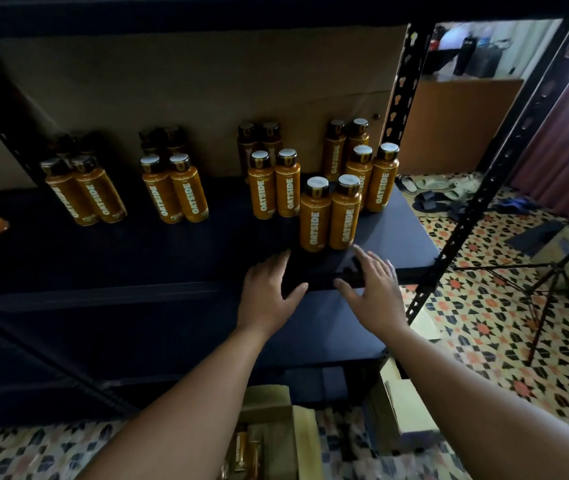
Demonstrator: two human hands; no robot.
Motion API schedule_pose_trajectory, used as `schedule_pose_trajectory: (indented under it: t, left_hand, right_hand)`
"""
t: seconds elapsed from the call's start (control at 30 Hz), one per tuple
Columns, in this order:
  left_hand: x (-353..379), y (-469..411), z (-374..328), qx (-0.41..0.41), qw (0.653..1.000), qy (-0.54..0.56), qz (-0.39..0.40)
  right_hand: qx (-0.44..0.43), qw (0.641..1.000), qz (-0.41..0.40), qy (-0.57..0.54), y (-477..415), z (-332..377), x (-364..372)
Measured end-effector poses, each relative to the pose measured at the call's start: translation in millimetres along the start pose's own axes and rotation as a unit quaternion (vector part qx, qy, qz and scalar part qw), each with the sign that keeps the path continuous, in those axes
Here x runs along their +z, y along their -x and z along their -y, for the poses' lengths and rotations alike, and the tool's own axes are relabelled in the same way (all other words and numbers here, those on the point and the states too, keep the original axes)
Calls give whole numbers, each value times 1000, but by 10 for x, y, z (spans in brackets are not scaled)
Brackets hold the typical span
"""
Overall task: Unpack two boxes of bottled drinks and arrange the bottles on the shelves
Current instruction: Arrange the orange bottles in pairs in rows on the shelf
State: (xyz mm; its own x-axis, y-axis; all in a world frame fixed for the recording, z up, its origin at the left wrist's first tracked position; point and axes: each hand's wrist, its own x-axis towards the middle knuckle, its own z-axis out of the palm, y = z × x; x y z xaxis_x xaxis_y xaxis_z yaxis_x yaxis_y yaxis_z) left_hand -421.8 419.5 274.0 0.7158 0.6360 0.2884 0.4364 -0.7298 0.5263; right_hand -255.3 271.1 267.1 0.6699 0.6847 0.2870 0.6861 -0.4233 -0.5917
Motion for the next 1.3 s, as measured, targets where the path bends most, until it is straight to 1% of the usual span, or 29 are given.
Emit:
schedule_pose_trajectory:
  t: [0.07, 0.13, 0.17, 0.23, 0.3, 0.33, 0.37, 0.43, 0.6, 0.7, 0.77, 0.83, 0.9, 0.97, 1.13, 1.2, 1.23, 1.3]
  left_hand:
    - [-37, 214, 159, 48, 997, -43, 32]
    - [-124, 419, 293, 52, 996, -22, 74]
    - [-181, 521, 352, 35, 994, 2, 108]
    - [-285, 705, 476, -41, 978, 56, 194]
    - [-345, 932, 647, -129, 946, 105, 276]
    - [-341, 1074, 759, -154, 933, 103, 309]
    - [-294, 1236, 913, -168, 922, 89, 337]
    - [-121, 1595, 1256, -194, 903, 80, 375]
    - [644, 2624, 2144, -315, 844, 116, 419]
    - [1354, 3198, 2734, -363, 811, 119, 443]
    - [1913, 3496, 3137, -393, 792, 133, 447]
    - [2474, 3726, 3513, -412, 786, 141, 438]
    - [3005, 3857, 3837, -425, 791, 150, 413]
    - [3519, 3876, 4135, -431, 803, 164, 377]
    - [4655, 3713, 4833, -418, 856, 147, 266]
    - [4990, 3670, 5098, -436, 858, 148, 228]
    - [5118, 3654, 5198, -441, 857, 149, 222]
    - [5308, 3612, 5357, -442, 862, 129, 211]
  right_hand:
    - [10, 1000, 24, 12, 271, 40, 77]
    - [66, 995, 70, -25, 529, 109, 154]
    - [104, 988, 108, -46, 640, 150, 194]
    - [158, 960, 220, -68, 846, 180, 323]
    - [171, 921, 346, -46, 1063, 191, 486]
    - [175, 904, 389, -36, 1172, 198, 579]
    - [179, 891, 415, -32, 1275, 178, 693]
    - [179, 880, 440, -25, 1485, 89, 973]
    - [169, 852, 494, -10, 2053, -388, 1904]
    - [176, 814, 553, 5, 2455, -865, 2720]
    - [170, 800, 576, 11, 2702, -1210, 3360]
    - [148, 785, 601, 22, 2903, -1521, 3992]
    - [135, 780, 612, 5, 3066, -1804, 4581]
    - [154, 789, 593, -40, 3178, -2044, 5124]
    - [250, 841, 455, -149, 3362, -2606, 6424]
    - [289, 842, 413, -194, 3398, -2778, 6819]
    - [304, 842, 401, -197, 3424, -2867, 6983]
    - [302, 848, 399, -175, 3462, -2967, 7208]
